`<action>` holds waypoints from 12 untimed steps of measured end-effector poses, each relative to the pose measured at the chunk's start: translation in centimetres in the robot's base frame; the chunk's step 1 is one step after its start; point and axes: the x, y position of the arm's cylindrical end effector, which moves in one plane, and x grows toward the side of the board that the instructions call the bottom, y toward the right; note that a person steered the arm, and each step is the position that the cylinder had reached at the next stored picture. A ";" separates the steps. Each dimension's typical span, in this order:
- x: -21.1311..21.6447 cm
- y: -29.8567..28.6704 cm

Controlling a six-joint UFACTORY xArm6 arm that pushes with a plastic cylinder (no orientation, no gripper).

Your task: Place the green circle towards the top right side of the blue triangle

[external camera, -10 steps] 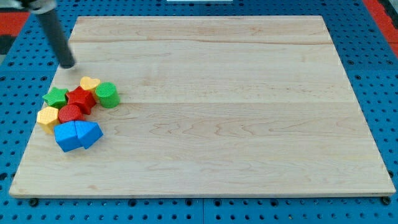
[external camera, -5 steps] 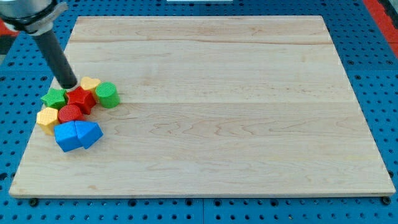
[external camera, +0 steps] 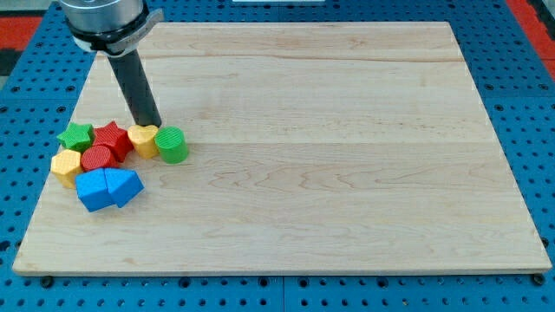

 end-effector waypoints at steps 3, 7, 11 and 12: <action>-1.1 10.7; 1.0 7.1; 4.7 2.8; 5.2 5.2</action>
